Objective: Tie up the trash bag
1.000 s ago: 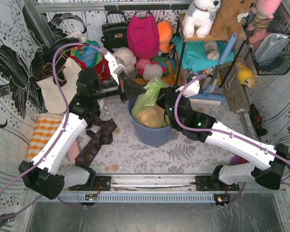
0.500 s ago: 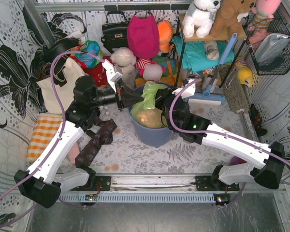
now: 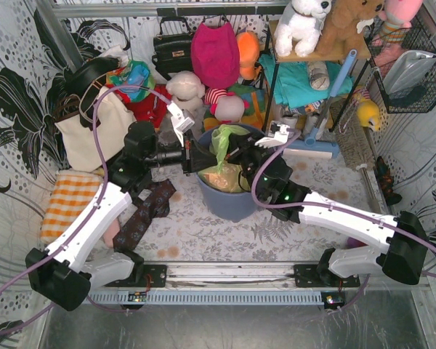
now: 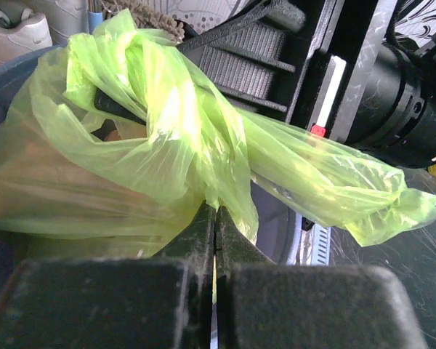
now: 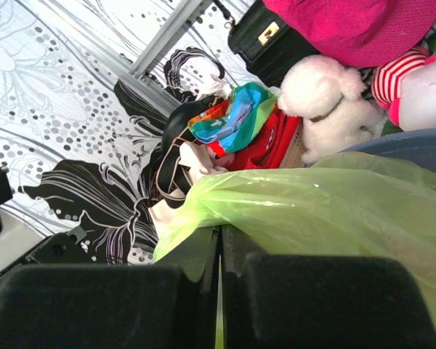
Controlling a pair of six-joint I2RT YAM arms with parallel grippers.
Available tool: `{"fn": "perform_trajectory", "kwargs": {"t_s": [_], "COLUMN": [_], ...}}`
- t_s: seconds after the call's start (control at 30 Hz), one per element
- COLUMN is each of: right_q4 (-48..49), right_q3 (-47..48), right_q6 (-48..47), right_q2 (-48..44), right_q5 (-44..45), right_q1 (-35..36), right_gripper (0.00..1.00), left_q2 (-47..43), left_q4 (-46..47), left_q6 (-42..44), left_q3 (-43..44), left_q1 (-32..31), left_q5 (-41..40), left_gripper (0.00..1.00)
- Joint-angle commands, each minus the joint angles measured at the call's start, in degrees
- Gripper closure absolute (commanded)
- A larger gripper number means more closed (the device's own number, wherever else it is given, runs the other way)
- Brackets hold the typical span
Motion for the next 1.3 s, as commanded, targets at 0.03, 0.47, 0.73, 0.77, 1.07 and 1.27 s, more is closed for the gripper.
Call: {"fn": "perform_trajectory", "kwargs": {"t_s": [0.03,0.47,0.73,0.77,1.07,1.27], "right_q4": [11.1,12.2,8.2,8.2,17.6,24.0], "right_q3": [-1.4,-1.6,-1.6,-1.4,-2.6,-4.5], "right_q6": [-5.3,-8.8,-9.6,-9.9,-12.3,-12.7], "right_q2": [-0.8,1.4,1.7,1.9,2.5,2.9], "right_q5": [-5.1,-15.6,-16.5,-18.3,-26.2,-27.0], "right_q1": [-0.2,-0.2,-0.5,-0.5,-0.5,-0.8], "right_gripper": [1.00,1.00,1.00,1.00,1.00,1.00], "left_q2": [0.0,-2.4,-4.4,-4.5,-3.5,-2.6], "left_q4": [1.0,5.0,5.4,5.4,5.5,3.7], "left_q6": [-0.4,-2.6,-2.6,-2.5,-3.1,-2.7], "left_q3": [0.2,0.1,0.0,0.1,-0.4,0.3], "left_q1": [-0.6,-0.6,-0.6,-0.6,-0.6,-0.7], "left_q5": [0.2,-0.7,-1.9,-2.0,-1.3,1.7], "left_gripper": [1.00,1.00,1.00,1.00,1.00,1.00]}}
